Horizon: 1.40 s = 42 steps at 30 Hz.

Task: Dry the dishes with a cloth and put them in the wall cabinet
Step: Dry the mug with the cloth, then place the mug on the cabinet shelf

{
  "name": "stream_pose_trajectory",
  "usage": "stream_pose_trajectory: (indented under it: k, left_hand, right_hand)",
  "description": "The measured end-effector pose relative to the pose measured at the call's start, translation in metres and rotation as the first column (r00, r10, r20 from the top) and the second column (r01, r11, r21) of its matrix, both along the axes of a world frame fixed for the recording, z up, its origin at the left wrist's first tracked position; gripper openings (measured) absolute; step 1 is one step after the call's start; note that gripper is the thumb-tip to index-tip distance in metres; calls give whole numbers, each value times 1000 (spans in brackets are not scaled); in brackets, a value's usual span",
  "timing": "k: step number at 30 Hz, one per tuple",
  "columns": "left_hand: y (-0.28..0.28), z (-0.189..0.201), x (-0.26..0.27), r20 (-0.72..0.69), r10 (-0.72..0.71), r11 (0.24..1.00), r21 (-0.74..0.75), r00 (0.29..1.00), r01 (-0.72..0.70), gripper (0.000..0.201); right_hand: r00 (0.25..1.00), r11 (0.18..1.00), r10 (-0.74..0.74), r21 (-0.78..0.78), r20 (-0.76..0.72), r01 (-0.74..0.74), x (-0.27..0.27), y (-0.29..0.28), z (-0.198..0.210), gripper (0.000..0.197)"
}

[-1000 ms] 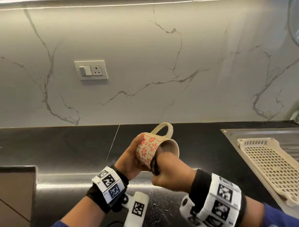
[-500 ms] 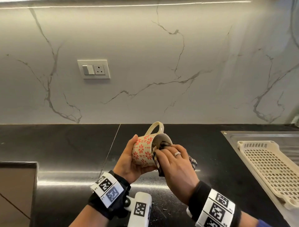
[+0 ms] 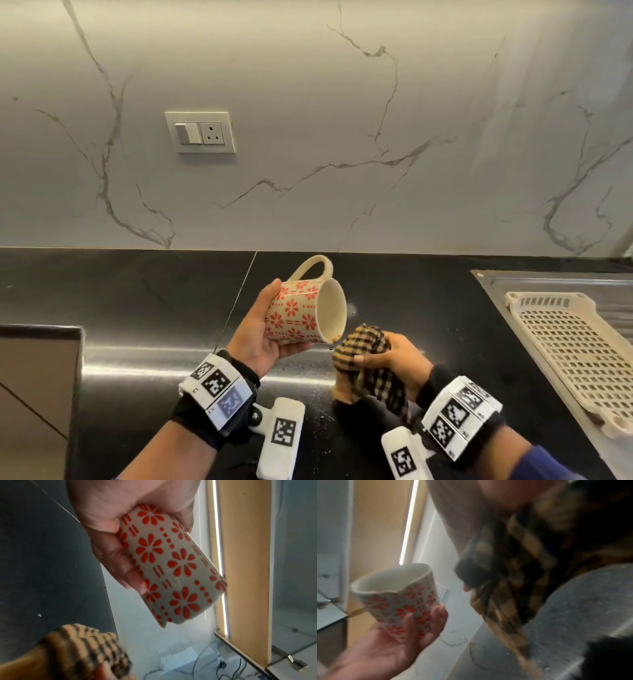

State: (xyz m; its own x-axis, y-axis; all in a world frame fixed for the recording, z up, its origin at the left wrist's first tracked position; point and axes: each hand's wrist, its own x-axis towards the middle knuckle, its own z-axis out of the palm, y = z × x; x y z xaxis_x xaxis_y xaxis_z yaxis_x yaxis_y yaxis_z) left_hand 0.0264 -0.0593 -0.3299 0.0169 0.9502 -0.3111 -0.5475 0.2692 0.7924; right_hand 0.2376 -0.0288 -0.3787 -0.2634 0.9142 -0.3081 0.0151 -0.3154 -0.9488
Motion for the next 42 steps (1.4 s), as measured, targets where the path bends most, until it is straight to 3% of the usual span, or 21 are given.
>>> stream_pose_trajectory:
  k: [5,8,11,14,17,21,24,26,29,33,36,38,42]
  left_hand:
    - [-4,5,9,-142,-15,998,59,990,24,49]
    - [-6,8,13,-280,-10,990,131,960,49,50]
    - [-5,15,17,-440,2,968,226,898,109,64]
    - [-1,23,24,-529,-8,938,289,848,189,68]
    - [2,33,33,-584,-8,897,355,812,264,64]
    - [5,58,41,-680,20,811,439,733,386,69]
    - [9,80,44,-754,45,751,458,656,475,75]
    - [11,98,48,-773,105,707,501,626,500,75]
    - [15,125,59,-752,298,654,610,589,448,75]
    - [22,166,83,-624,474,577,753,621,316,74]
    - [30,201,101,-554,565,441,829,612,343,72]
    - [39,226,107,-543,639,373,838,545,398,73]
    - [67,287,112,-448,842,253,819,300,515,85]
  right_hand:
    - [949,988,155,-66,274,-142,8,12,-13,34]
    - [916,984,118,75,384,-159,13,14,3,47]
    - [982,961,44,260,185,-92,18,12,46,36]
    - [994,939,103,333,-40,-84,28,9,90,29]
    - [971,897,232,373,54,-235,37,7,119,29]
    - [906,865,354,287,231,-411,50,8,141,16]
    - [896,861,409,251,173,-442,62,4,156,16]
    - [917,872,393,289,66,-394,69,-2,164,25]
    - [948,885,310,386,-73,-259,77,-7,174,61]
    - [959,860,192,506,-210,-61,86,-8,206,67]
    - [946,798,161,601,-282,43,98,-5,248,70]
    - [943,751,140,653,-302,98,106,-4,277,72]
    - [952,622,65,758,-300,196,121,-1,340,58]
